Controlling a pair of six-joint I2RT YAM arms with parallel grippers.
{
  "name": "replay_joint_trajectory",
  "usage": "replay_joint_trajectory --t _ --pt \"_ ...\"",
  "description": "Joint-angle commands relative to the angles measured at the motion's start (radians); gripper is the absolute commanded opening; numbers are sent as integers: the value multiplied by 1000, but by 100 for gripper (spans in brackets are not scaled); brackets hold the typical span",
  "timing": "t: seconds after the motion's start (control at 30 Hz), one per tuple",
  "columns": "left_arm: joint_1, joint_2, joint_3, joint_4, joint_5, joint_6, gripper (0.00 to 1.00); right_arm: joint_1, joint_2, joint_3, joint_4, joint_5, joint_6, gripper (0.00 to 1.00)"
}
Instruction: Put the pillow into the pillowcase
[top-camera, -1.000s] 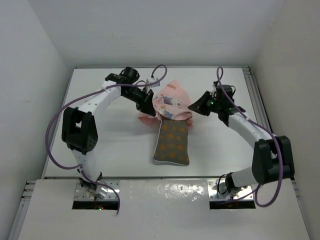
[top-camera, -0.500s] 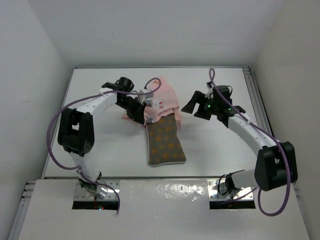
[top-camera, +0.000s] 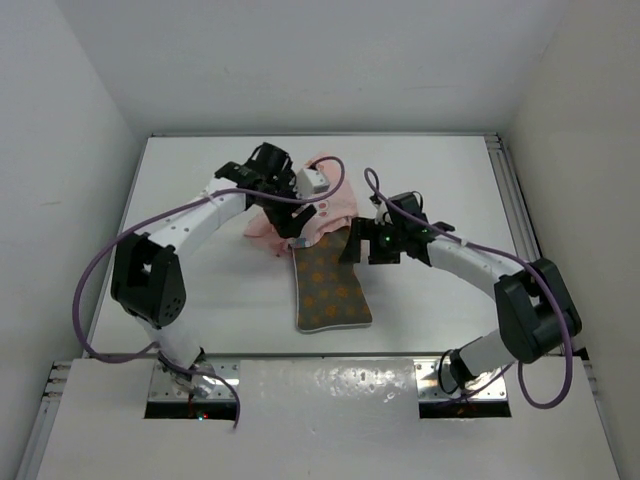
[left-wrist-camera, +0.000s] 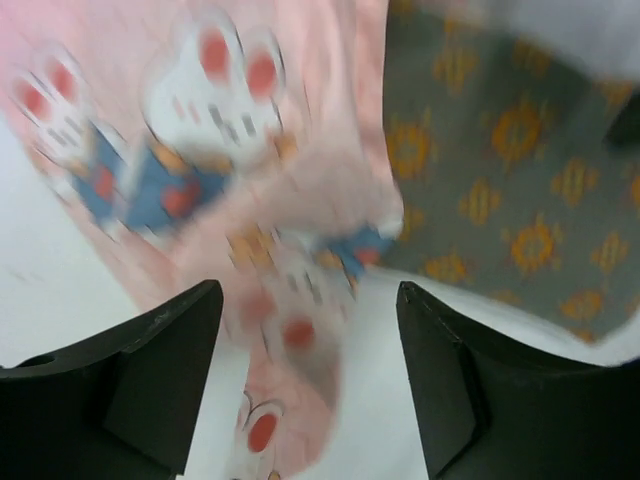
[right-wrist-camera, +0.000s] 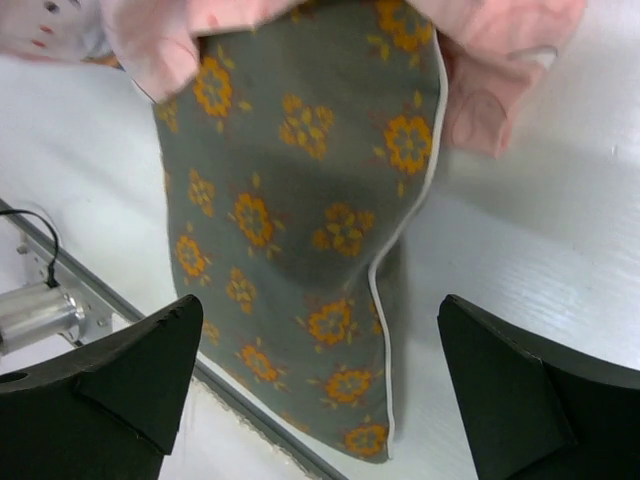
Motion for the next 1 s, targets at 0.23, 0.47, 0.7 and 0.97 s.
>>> replay_joint_trajectory --t 0.23,0.47,0.7,0.97 --pt "-161 147 70 279 -275 -74 69 37 -162 -206 235 40 92 99" --pt "-164 198 64 320 -296 -107 52 108 -74 -211 332 60 137 98" --pt "-147 187 70 288 -67 -143 51 114 25 -240 493 52 261 75" --pt "-116 227 133 222 -23 -170 61 114 28 -232 464 80 263 69"
